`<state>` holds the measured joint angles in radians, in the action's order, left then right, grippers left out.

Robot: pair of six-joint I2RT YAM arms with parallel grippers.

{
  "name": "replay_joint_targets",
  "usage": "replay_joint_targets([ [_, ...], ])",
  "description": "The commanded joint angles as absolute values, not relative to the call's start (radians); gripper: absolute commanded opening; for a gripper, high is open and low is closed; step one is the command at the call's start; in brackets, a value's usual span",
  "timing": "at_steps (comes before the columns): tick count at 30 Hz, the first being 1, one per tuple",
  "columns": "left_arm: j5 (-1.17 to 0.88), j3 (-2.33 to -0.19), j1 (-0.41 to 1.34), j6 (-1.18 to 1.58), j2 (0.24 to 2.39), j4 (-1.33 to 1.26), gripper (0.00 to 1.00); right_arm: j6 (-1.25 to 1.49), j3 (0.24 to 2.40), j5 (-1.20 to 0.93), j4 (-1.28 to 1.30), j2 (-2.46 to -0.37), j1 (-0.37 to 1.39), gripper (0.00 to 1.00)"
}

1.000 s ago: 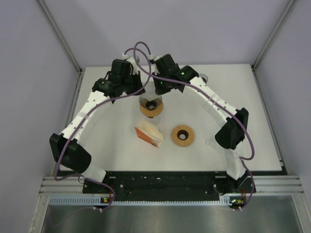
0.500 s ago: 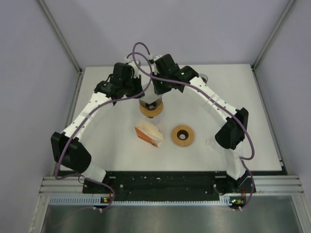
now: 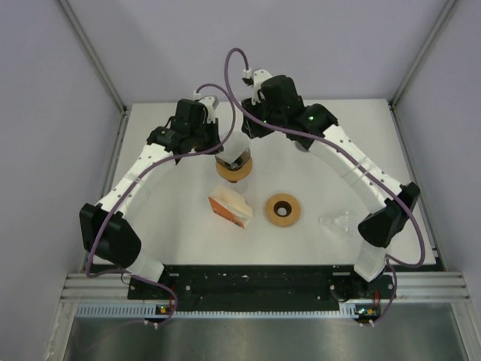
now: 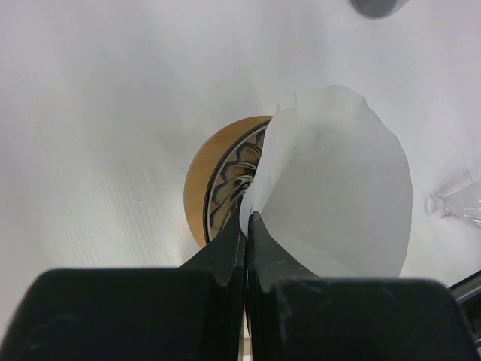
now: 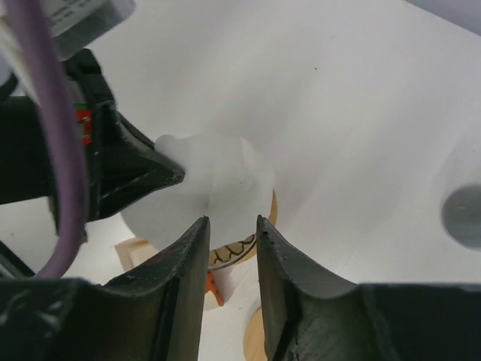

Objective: Place the coffee filter in the dripper

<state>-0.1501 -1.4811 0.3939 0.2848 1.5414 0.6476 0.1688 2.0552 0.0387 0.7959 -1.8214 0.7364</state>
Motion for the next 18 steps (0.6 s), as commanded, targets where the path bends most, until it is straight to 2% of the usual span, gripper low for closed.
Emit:
replay_joint_targets([
  [1, -0.172, -1.476, 0.391, 0.268, 1.522, 0.598, 0.0, 0.216, 1.915, -0.086, 0.602, -1.694, 0.729, 0.26],
  [3, -0.175, -1.477, 0.391, 0.271, 1.526, 0.595, 0.0, 0.244, 1.885, -0.129, 0.581, -1.709, 0.726, 0.16],
  [5, -0.178, -1.477, 0.391, 0.272, 1.526, 0.595, 0.0, 0.265, 1.897, -0.129, 0.598, -1.744, 0.727, 0.02],
  [6, -0.179, -1.476, 0.391, 0.272, 1.526, 0.595, 0.0, 0.271, 1.904, -0.13, 0.606, -1.758, 0.729, 0.0],
  [14, -0.192, -1.468, 0.391, 0.27, 1.514, 0.592, 0.0, 0.313, 1.898, -0.138, 0.634, -1.827, 0.727, 0.0],
  [18, -0.196, -1.482, 0.388, 0.261, 1.511, 0.601, 0.06, 0.307, 1.882, -0.129, 0.635, -1.862, 0.726, 0.0],
])
